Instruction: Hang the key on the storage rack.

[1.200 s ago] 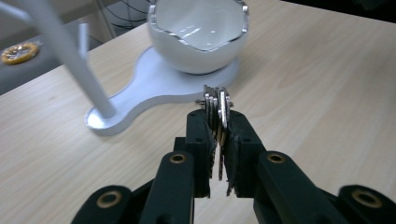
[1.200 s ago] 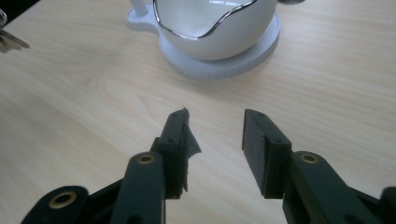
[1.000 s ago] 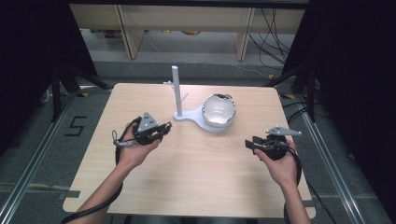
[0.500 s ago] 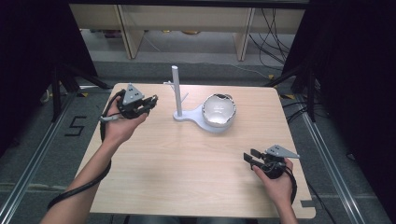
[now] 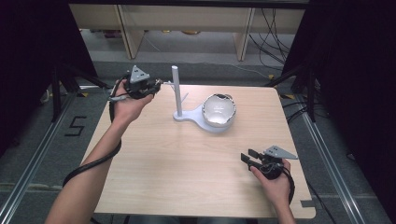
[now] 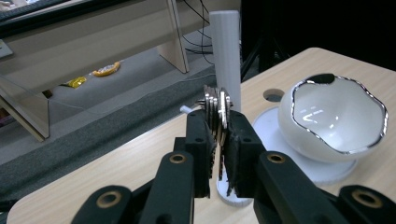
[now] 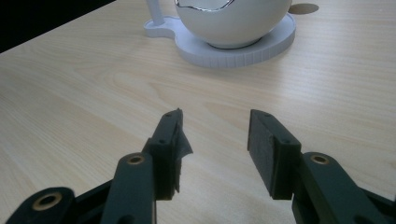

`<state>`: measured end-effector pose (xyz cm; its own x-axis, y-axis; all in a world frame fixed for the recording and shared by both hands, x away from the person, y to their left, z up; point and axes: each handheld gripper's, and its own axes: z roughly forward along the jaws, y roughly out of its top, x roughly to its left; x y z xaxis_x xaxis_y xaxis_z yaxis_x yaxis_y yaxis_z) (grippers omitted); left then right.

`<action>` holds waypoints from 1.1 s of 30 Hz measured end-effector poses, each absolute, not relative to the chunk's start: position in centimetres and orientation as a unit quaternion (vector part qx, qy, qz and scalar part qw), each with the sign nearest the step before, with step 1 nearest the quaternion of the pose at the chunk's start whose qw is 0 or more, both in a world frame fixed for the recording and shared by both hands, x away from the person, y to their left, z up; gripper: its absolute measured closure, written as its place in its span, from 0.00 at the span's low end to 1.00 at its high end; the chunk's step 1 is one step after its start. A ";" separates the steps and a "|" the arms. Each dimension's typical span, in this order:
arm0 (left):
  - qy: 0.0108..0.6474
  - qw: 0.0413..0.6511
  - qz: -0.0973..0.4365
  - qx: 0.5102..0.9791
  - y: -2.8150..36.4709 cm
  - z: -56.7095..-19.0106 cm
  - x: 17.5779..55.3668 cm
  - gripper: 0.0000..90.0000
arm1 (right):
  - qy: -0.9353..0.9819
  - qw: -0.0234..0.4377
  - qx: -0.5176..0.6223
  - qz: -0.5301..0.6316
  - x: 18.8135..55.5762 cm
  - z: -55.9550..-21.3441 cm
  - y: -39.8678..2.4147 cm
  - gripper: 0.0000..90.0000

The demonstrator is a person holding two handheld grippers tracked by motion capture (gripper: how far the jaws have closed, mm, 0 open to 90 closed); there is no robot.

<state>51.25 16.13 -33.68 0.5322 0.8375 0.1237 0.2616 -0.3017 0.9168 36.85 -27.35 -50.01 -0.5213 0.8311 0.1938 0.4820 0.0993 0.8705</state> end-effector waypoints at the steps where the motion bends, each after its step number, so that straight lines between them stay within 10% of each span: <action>1: 0.370 0.461 0.312 0.743 16.0 -33.6 51.4 0.89 | 0.717 0.168 0.463 0.493 36.7 -50.0 -27.3 0.63; 33: 0.389 0.438 0.303 0.752 15.4 -35.5 52.1 0.89 | 0.711 0.177 0.464 0.498 37.3 -50.2 -28.0 0.62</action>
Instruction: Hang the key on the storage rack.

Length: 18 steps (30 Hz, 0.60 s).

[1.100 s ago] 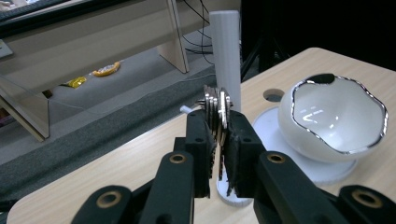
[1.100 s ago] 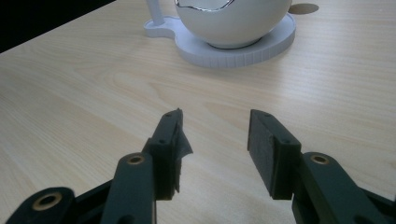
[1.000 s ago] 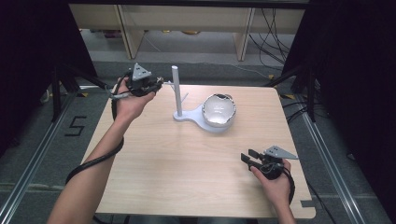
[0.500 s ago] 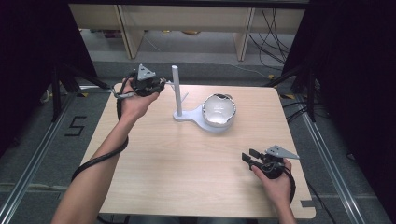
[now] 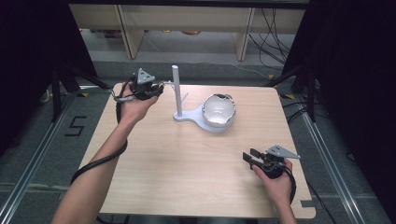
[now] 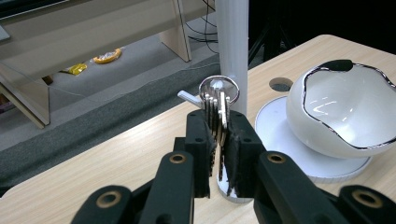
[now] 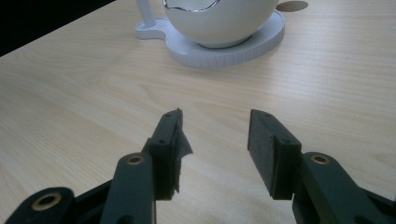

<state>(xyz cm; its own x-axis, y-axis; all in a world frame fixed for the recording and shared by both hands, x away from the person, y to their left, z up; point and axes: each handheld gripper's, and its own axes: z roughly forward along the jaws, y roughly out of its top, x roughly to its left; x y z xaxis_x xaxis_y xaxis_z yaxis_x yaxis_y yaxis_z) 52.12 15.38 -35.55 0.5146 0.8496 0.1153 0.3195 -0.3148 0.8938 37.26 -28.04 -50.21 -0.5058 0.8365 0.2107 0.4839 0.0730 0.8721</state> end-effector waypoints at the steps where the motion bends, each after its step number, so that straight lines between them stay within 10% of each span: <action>1: 0.382 0.438 0.304 0.755 15.4 -35.5 52.3 0.89 | 0.712 0.177 0.466 0.495 37.2 -50.2 -28.1 0.62; 18: 0.365 0.373 0.316 0.793 15.1 -34.9 52.9 0.89 | 0.718 0.187 0.466 0.483 37.3 -50.2 -28.4 0.62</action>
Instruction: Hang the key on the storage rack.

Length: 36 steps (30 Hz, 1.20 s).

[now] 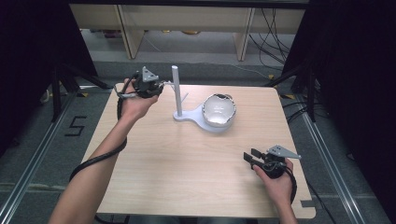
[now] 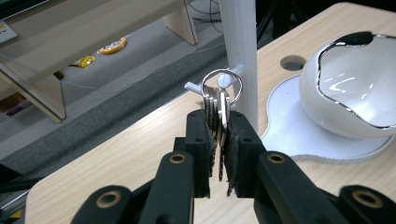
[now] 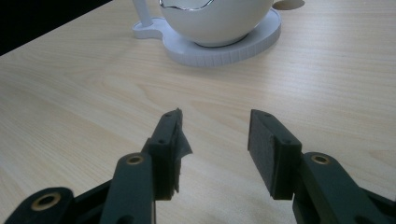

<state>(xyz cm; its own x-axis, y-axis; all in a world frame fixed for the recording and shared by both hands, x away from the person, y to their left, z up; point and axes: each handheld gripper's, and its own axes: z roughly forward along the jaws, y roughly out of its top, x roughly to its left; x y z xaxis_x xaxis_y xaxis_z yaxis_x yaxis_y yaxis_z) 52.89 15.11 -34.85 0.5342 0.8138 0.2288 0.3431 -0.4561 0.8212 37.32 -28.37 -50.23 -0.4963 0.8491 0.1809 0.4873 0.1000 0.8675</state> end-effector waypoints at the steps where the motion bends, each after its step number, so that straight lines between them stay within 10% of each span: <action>1: 0.364 0.369 0.315 0.795 15.1 -34.8 53.0 0.89 | 0.708 0.170 0.482 0.488 37.1 -50.2 -28.1 0.62; 36: 0.385 0.376 0.285 0.793 13.3 -36.4 53.8 0.88 | 0.711 0.178 0.466 0.495 37.3 -50.3 -28.5 0.61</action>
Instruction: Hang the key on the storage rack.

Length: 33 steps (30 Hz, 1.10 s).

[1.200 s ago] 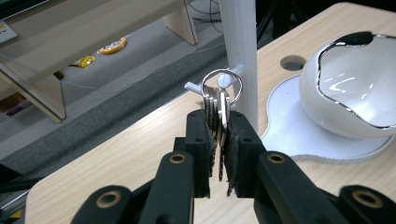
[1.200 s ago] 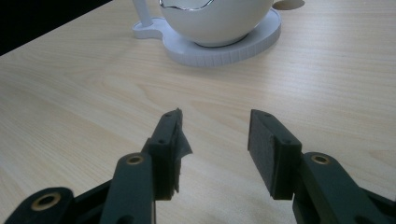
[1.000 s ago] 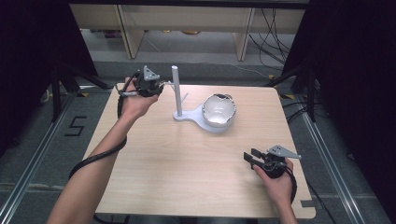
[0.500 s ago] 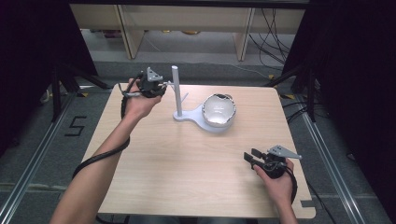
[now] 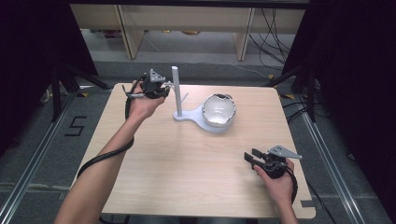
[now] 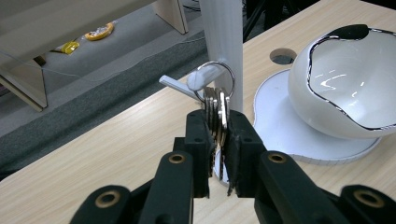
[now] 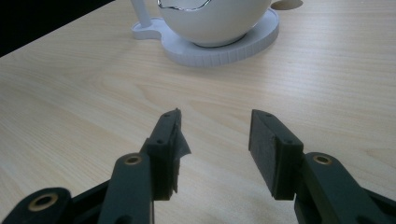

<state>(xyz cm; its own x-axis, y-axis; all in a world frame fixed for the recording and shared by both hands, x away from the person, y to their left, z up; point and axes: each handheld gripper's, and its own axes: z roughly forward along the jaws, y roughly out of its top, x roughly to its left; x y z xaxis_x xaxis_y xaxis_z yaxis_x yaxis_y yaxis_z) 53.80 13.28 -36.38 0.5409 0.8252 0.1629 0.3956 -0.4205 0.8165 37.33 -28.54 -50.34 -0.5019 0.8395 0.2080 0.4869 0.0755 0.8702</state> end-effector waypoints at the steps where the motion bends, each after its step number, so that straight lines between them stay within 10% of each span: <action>1: 0.378 0.367 0.284 0.801 13.4 -36.3 53.8 0.88 | 0.713 0.174 0.468 0.492 37.2 -50.2 -28.6 0.61; 21: 0.412 0.428 0.266 0.759 17.1 -39.1 49.8 0.47 | 0.701 0.191 0.470 0.501 37.1 -50.1 -28.9 0.59; 33: 0.439 0.486 0.241 0.716 20.8 -41.0 44.9 0.42 | 0.695 0.193 0.488 0.492 36.8 -50.3 -29.6 0.57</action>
